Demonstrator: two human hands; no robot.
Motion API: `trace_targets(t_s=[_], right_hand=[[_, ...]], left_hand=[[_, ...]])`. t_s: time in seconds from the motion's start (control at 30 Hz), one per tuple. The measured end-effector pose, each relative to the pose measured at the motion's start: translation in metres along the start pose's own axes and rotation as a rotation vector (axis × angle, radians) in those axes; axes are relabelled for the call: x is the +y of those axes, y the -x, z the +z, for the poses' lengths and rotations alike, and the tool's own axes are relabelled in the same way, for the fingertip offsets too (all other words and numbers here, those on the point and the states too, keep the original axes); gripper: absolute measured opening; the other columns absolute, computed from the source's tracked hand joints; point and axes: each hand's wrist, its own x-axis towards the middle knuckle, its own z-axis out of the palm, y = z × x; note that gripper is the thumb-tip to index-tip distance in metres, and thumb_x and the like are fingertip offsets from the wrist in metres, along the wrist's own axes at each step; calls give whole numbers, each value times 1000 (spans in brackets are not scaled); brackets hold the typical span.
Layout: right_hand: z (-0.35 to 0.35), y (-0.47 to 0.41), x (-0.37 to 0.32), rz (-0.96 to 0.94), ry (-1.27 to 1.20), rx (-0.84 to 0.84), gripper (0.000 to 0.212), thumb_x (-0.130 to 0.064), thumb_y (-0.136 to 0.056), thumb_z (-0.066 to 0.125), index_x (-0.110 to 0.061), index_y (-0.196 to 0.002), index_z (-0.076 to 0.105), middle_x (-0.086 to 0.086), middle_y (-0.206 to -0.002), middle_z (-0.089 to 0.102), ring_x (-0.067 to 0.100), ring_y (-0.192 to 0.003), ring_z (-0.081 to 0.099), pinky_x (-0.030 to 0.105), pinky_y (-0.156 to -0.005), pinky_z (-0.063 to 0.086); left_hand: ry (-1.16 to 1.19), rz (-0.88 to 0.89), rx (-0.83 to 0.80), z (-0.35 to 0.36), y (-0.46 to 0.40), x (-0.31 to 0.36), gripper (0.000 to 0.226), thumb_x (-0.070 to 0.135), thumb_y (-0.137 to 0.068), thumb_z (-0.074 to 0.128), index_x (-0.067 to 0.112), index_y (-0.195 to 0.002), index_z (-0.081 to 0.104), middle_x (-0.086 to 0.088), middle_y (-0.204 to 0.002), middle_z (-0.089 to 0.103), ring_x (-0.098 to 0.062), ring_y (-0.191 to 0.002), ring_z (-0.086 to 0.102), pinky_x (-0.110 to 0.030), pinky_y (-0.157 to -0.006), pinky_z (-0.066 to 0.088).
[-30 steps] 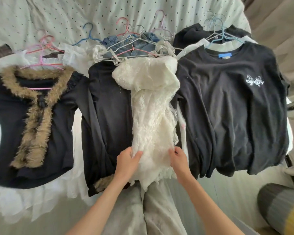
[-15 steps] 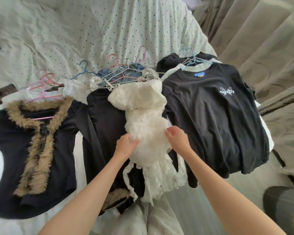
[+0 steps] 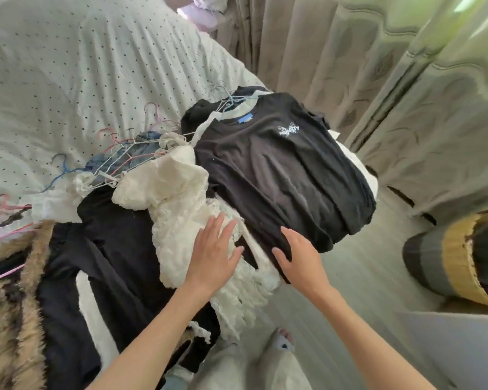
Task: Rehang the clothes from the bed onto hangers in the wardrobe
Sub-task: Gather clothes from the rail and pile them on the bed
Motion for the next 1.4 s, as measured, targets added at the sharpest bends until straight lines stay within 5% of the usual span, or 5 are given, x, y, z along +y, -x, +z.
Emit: trace_targets(t_s=[0.33,0.57,0.67,1.1,1.4], right_hand=[[-110,158,172,410,87,333,58,-35,-94,50,-19,-145,29,4,-151,29,20,-142,21,39,-114,14],[-166,291,266,768,94,528,59,-41,-96,42,-22,-148,20,0,-155,19,16,-144,11,36,-116,4],[-178,348,286,929,57,626,60,-49,-95,34,-25,-148,19,-2,-156,15,13,-144,8,34,-115,1],[-187,528,331,1535,107,1047,53,-36,-93,51,-9,-138,41,13,-140,46,29,-132,40,48,-107,32],[-189,635,309,1835,299,1300,47,-31,-87,49,-1,-123,56,21,-122,59,39,-116,54,55,-94,44]], left_hand=[[-199,521,-174,88,-5,172,60,46,-83,34,9,-124,57,-17,-133,51,-38,-125,46,-56,-95,39],[-130,987,-191,166,16,344,47,31,-82,64,8,-122,58,-20,-129,54,-42,-123,46,-56,-95,40],[-144,1190,-274,191,41,407,46,38,-86,48,10,-121,58,-18,-128,55,-42,-123,46,-55,-93,42],[-64,1994,-476,272,165,661,46,34,-84,38,11,-121,52,-17,-122,59,-40,-114,55,-53,-87,46],[-57,2261,-900,318,317,727,51,37,-82,36,4,-112,61,-21,-114,61,-42,-109,57,-56,-82,51]])
